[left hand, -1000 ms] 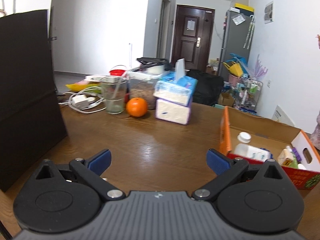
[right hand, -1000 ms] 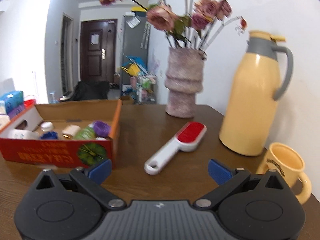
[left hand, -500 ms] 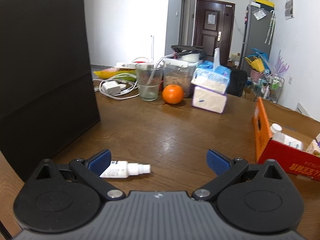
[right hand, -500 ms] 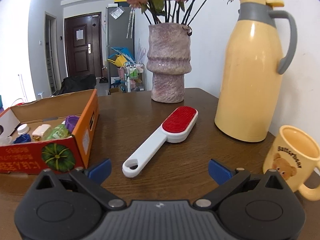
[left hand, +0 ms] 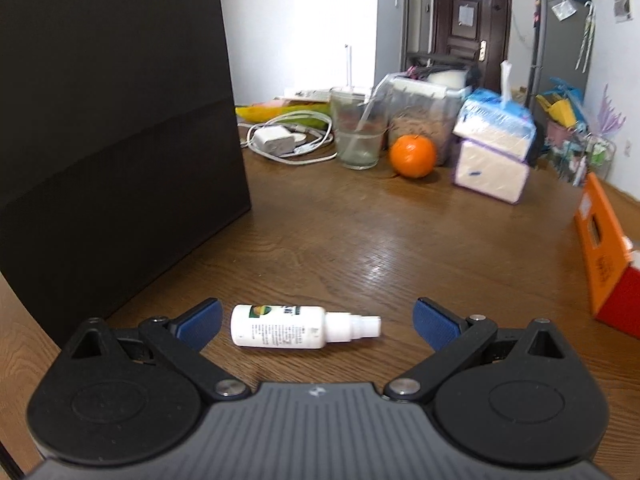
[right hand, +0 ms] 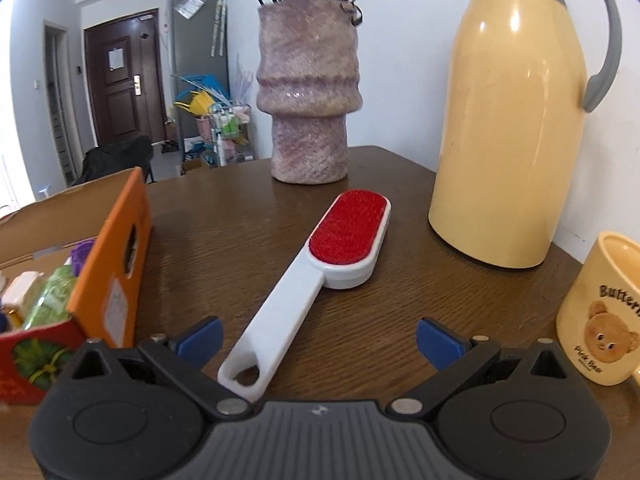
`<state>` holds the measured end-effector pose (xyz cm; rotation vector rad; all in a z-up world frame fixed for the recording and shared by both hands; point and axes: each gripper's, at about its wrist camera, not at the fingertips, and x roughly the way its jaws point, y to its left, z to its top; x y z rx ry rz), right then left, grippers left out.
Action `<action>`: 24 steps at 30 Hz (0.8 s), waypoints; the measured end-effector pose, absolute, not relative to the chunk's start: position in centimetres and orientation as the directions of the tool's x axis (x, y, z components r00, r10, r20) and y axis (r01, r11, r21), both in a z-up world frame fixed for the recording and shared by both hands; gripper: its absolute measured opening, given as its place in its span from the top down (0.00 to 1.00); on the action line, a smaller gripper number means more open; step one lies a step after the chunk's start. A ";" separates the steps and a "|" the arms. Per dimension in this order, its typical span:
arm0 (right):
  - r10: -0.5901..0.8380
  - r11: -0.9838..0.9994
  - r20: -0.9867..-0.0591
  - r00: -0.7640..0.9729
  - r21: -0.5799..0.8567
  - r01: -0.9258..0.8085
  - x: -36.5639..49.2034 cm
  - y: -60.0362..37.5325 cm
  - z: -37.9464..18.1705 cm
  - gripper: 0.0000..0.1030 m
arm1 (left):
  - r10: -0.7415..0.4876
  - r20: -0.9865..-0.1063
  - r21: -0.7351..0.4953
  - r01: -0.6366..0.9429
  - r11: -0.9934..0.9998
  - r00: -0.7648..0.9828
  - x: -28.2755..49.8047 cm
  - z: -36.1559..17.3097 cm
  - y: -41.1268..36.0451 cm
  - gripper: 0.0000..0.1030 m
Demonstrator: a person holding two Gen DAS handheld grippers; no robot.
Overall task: Organize rigid objects
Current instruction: 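Grasp the white spray bottle with the left tool while the right tool grasps the lint brush handle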
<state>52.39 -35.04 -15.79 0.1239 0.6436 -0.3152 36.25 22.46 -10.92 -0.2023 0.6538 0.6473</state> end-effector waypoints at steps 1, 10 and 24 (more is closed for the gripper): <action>-0.254 0.943 -0.611 0.750 0.015 0.332 52.8 -35.0 -16.0 0.00 | 0.497 -0.625 0.026 -0.620 0.784 0.602 36.5 -11.2 22.7 0.00; -0.274 0.925 -0.639 0.719 0.029 0.378 55.4 -35.6 -17.2 0.02 | 0.518 -0.661 0.112 -0.611 0.783 0.542 39.1 -13.7 24.1 0.00; -0.307 0.911 -0.653 0.692 0.009 0.413 58.2 -35.8 -17.7 0.02 | 0.484 -0.686 0.057 -0.623 0.780 0.544 39.7 -14.8 26.1 0.00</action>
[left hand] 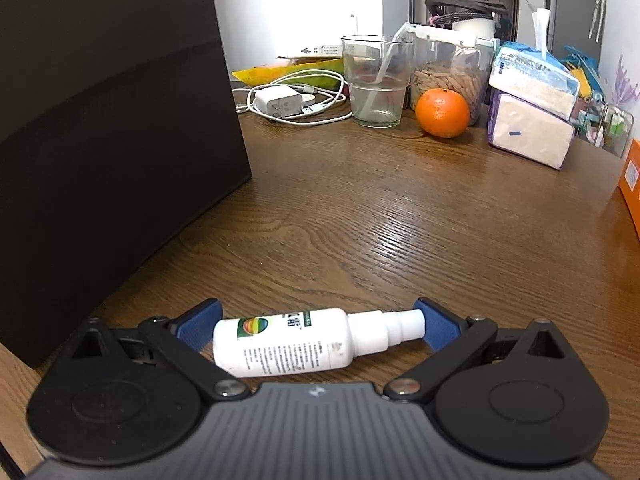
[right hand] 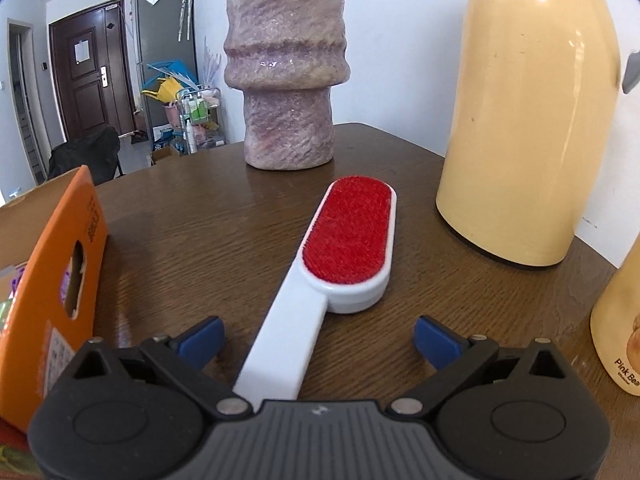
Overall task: Organize rigid objects
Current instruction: 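Grasp the white spray bottle with the left tool while the right tool grasps the lint brush handle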
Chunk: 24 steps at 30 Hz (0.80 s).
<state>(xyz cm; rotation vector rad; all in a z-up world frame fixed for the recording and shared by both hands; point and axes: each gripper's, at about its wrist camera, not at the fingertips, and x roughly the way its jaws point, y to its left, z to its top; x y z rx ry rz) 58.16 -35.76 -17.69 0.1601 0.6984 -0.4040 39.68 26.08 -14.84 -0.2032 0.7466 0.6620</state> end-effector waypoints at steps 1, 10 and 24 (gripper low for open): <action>-0.311 0.909 -0.653 0.691 0.009 0.417 58.3 -35.8 -17.7 0.02 | 0.477 -0.690 0.041 -0.627 0.778 0.545 39.6 -14.9 26.3 0.00; -0.322 0.905 -0.636 0.702 0.011 0.426 57.9 -36.0 -17.2 0.37 | 0.474 -0.698 0.002 -0.660 0.751 0.537 39.4 -15.0 26.5 0.00; -0.330 0.911 -0.609 0.721 -0.006 0.412 57.1 -35.4 -17.0 0.76 | 0.502 -0.690 -0.002 -0.695 0.719 0.521 38.9 -14.8 26.2 0.04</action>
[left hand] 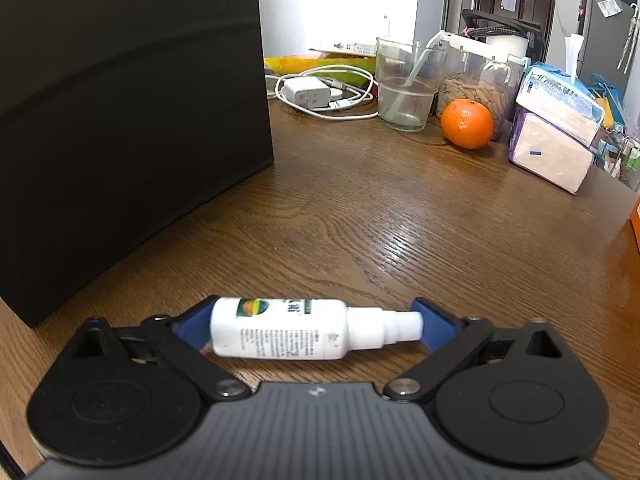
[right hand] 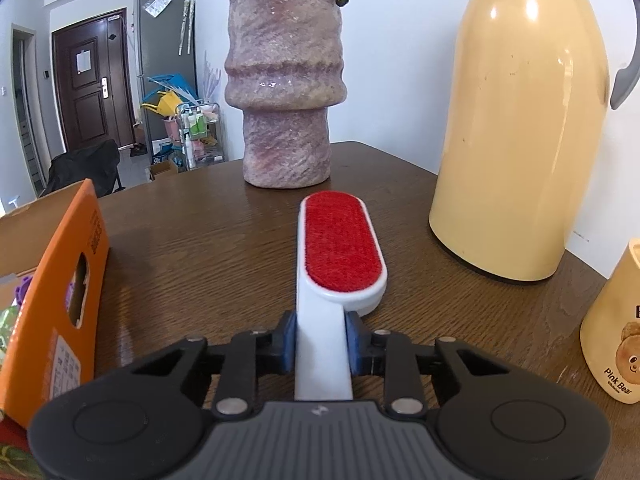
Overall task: Organize rigid objects
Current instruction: 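Grasp the white spray bottle with the left tool while the right tool grasps the lint brush handle, then carry the white spray bottle and red lint brush over the red box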
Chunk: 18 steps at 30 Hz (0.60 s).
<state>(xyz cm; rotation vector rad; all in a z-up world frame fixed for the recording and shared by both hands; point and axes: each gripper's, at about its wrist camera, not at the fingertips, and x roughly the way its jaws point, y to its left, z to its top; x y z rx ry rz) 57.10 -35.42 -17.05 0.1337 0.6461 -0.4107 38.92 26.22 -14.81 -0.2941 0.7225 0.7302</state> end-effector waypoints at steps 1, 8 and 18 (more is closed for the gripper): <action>-0.330 0.911 -0.608 0.722 -0.006 0.412 57.0 -35.4 -17.0 0.76 | 0.501 -0.690 -0.006 -0.696 0.718 0.523 38.9 -14.8 26.2 0.05; -0.337 0.903 -0.583 0.739 0.020 0.428 55.7 -35.7 -16.7 0.76 | 0.493 -0.688 -0.017 -0.692 0.722 0.532 38.6 -14.7 26.3 0.05; -0.305 0.908 -0.545 0.781 0.080 0.410 52.7 -36.0 -16.0 0.76 | 0.488 -0.685 -0.034 -0.693 0.720 0.541 38.3 -14.6 26.5 0.05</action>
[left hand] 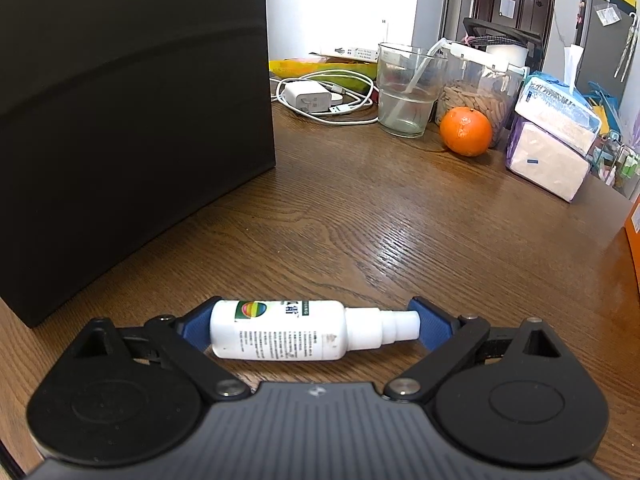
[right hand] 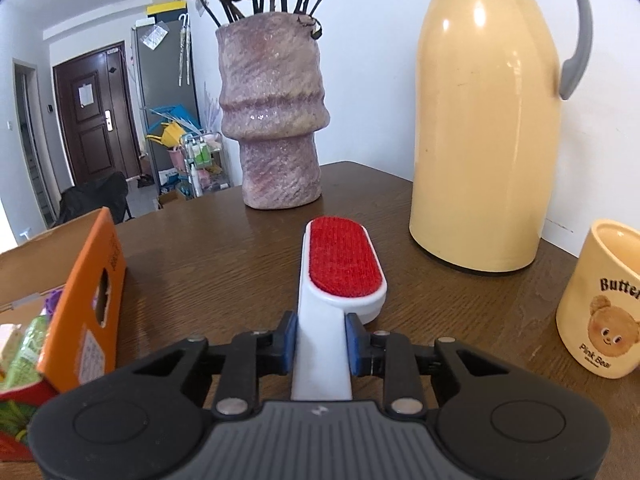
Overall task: Organize rigid objects
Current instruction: 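Carry the white spray bottle and red lint brush over the red box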
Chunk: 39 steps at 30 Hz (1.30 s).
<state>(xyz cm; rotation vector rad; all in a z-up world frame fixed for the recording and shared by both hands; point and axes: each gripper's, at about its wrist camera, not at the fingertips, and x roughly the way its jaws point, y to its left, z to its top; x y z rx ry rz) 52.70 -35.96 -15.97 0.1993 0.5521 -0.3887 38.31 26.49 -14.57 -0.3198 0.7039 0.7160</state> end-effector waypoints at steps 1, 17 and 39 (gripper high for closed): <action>-0.299 0.909 -0.541 0.786 0.088 0.407 52.3 -36.0 -15.9 0.76 | 0.489 -0.684 -0.035 -0.694 0.719 0.541 38.3 -14.6 26.5 0.05; -0.250 0.921 -0.470 0.846 0.153 0.357 45.9 -35.9 -14.2 0.76 | 0.468 -0.652 -0.060 -0.655 0.753 0.597 37.3 -13.7 24.7 0.05; -0.124 0.970 -0.344 0.931 0.154 0.186 36.9 -31.8 -12.0 0.76 | 0.341 -0.550 -0.090 -0.461 0.883 0.762 34.2 -11.4 14.8 0.05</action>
